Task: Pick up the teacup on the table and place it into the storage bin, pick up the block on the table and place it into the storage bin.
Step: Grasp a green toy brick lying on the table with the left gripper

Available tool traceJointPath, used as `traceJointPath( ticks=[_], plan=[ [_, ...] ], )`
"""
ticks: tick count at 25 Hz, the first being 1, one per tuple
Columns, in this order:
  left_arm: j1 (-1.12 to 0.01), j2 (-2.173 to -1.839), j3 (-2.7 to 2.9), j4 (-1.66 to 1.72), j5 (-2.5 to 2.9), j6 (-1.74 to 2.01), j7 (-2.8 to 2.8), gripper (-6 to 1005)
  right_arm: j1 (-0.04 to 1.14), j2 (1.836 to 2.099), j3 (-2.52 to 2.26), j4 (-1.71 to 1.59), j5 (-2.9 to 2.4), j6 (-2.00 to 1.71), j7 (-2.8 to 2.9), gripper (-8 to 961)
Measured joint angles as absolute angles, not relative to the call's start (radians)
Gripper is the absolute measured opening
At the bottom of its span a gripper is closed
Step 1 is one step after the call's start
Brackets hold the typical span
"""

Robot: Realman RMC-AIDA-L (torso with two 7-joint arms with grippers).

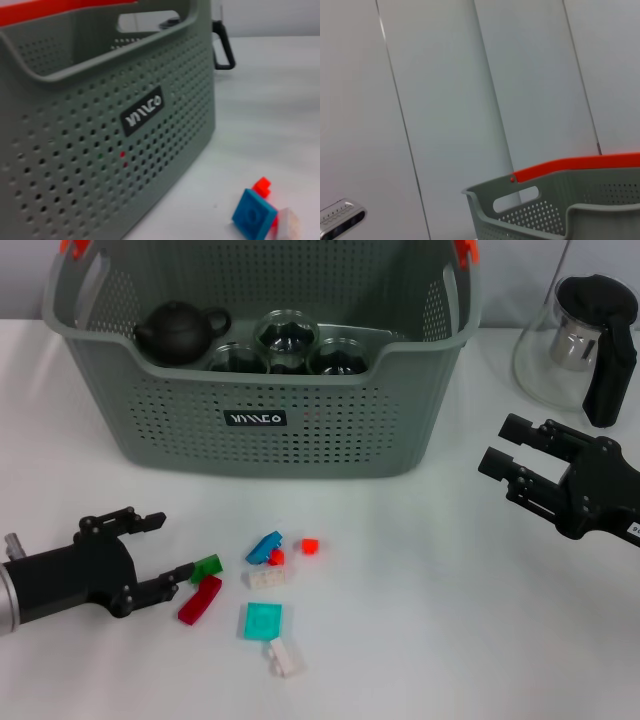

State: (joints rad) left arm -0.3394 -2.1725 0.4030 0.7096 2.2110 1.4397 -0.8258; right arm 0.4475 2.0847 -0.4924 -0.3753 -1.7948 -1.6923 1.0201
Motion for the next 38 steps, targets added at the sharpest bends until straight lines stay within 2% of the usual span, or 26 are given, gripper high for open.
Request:
traceJointPath(
  ticks=[38],
  plan=[
    [-0.363, -2.173, 0.408, 0.616, 2.212, 1.352, -0.77, 716, 0.437, 2.085, -0.492, -0.374, -1.795, -1.695, 1.02, 576]
  ],
)
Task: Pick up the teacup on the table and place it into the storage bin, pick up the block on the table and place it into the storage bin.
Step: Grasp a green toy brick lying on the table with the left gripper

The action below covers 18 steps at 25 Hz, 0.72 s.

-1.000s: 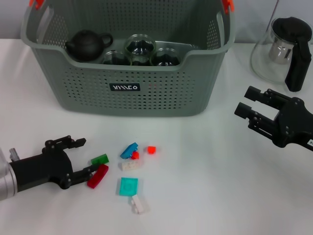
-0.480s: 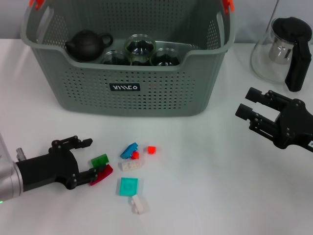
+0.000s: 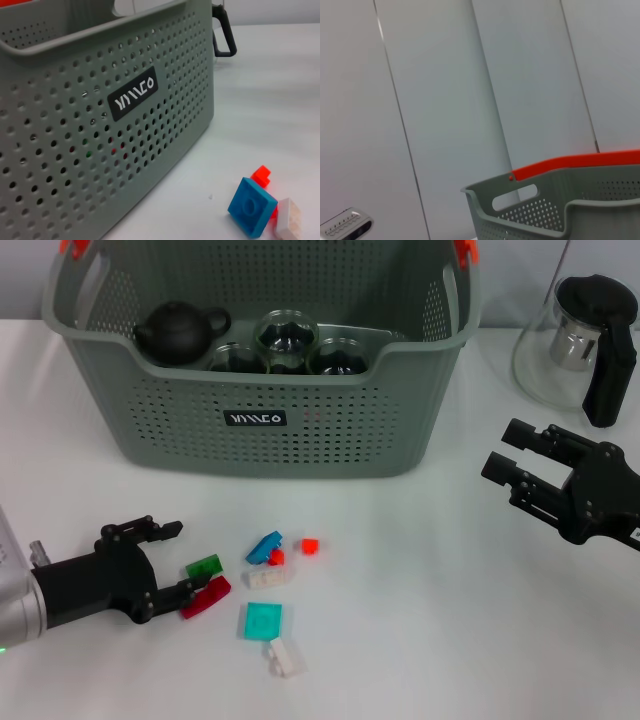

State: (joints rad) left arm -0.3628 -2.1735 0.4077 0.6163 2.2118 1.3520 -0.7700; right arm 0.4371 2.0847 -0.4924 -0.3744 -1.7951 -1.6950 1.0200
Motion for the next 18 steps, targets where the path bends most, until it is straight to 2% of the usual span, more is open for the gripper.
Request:
traceJointPath(
  ticks=[11, 16, 18],
  plan=[
    [-0.367, -2.175, 0.418, 0.605, 2.214, 1.326, -0.77, 658, 0.442, 2.085, -0.492, -0.376, -1.795, -1.695, 1.02, 576],
    [-0.369, -2.175, 0.422, 0.6, 2.211, 1.315, -0.77, 478, 0.443, 2.085, -0.492, -0.377, -1.795, -1.695, 1.02, 576],
    [-0.372, -2.175, 0.422, 0.595, 2.213, 1.315, -0.77, 451, 0.443, 2.085, -0.492, -0.377, -1.795, -1.695, 1.02, 576]
  ],
)
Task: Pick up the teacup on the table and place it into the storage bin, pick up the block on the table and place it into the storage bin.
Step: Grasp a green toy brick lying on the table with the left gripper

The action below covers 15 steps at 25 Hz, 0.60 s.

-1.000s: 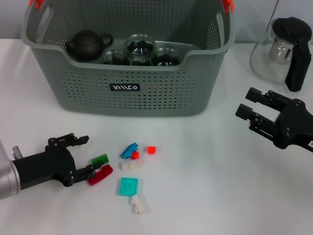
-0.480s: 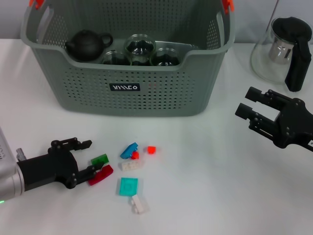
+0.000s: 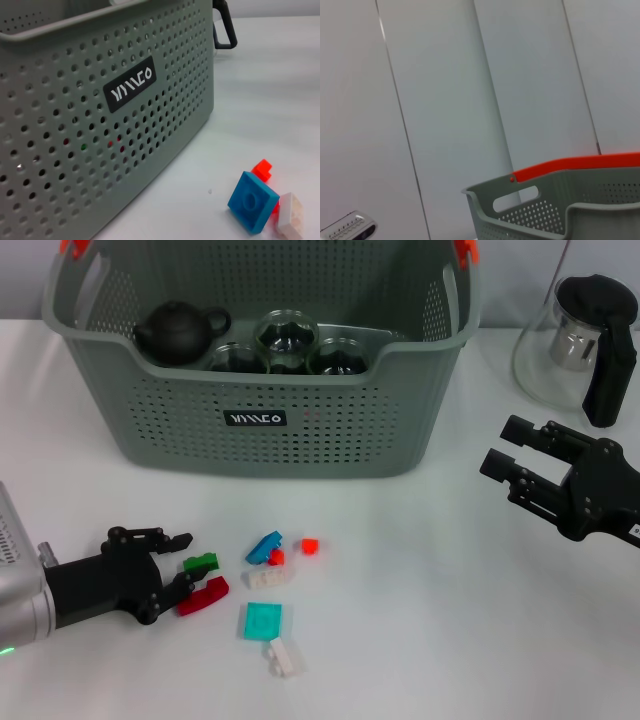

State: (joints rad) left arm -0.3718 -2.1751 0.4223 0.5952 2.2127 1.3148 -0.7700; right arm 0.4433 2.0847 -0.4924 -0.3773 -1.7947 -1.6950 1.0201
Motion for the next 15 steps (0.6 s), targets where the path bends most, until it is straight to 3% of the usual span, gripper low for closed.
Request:
traceJointPath(
  ticks=[4, 15],
  plan=[
    [-0.376, -2.174, 0.422, 0.59, 2.213, 1.316, -0.77, 396, 0.443, 2.085, -0.492, -0.379, -1.795, -1.695, 1.02, 576],
    [-0.382, -2.172, 0.443, 0.588, 2.217, 1.309, -0.78, 382, 0.445, 2.085, -0.492, -0.38, -1.795, -1.692, 1.02, 576]
  ],
)
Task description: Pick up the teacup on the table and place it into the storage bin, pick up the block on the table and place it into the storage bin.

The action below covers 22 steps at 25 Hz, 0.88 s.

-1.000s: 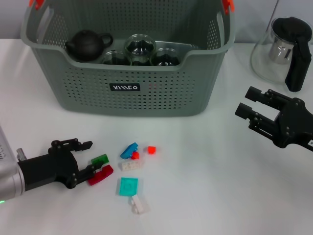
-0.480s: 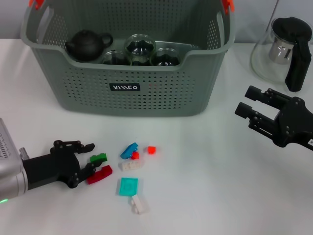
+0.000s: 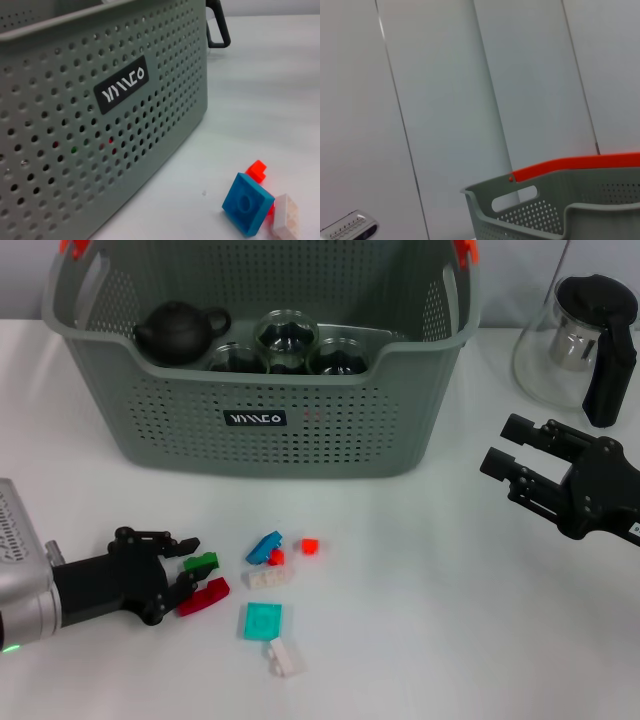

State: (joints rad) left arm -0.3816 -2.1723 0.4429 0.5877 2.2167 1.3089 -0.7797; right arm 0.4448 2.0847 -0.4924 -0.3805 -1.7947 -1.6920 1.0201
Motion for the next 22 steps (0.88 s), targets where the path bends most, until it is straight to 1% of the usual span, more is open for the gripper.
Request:
traceJointPath(
  ticks=[9, 13, 22],
  plan=[
    [-0.392, -2.169, 0.445, 0.592, 2.228, 1.307, -0.81, 306, 0.443, 2.085, -0.492, -0.38, -1.795, -1.692, 1.02, 576],
    [-0.395, -2.169, 0.445, 0.596, 2.229, 1.307, -0.83, 165, 0.443, 2.084, -0.492, -0.38, -1.795, -1.692, 1.02, 576],
    [-0.395, -2.168, 0.445, 0.613, 2.229, 1.325, -0.872, 156, 0.443, 2.083, -0.492, -0.38, -1.795, -1.693, 1.02, 576]
  ],
)
